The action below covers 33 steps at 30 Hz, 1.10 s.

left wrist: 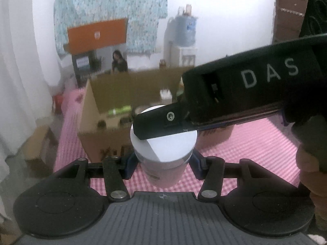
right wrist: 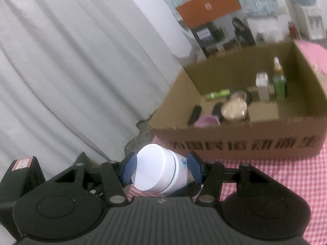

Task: Organize rigid objects
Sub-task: 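Carry the white jar into the box, lower it and release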

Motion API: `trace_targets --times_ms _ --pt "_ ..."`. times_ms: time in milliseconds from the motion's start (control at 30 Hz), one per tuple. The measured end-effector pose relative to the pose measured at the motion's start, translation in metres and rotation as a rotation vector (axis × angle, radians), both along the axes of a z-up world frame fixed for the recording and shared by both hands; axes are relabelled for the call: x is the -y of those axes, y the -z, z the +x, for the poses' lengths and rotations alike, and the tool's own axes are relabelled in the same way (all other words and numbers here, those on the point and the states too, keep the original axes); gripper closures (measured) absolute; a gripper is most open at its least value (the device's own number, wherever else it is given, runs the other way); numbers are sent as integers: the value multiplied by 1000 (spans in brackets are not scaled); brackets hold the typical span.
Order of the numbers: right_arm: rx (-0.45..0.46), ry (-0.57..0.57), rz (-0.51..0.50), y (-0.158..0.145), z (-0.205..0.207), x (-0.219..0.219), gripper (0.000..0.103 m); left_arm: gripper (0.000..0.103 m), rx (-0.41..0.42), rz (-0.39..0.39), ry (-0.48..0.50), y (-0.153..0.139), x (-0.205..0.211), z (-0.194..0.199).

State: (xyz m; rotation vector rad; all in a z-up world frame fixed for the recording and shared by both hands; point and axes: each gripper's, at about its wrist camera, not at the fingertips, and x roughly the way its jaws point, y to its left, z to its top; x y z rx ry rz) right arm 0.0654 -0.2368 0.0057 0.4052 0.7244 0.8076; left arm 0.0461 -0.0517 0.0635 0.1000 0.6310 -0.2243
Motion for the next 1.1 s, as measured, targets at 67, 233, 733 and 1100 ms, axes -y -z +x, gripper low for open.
trace_targets --times_ms 67,233,733,1100 --pt "35 2 12 -12 -5 4 45 50 26 10 6 -12 3 -1" --pt "116 10 38 -42 -7 18 45 50 86 14 30 -41 13 4" --pt "128 113 47 -66 55 59 46 50 53 1 124 -60 51 76" --pt "60 146 65 -53 89 80 47 50 -2 -1 140 -55 60 112"
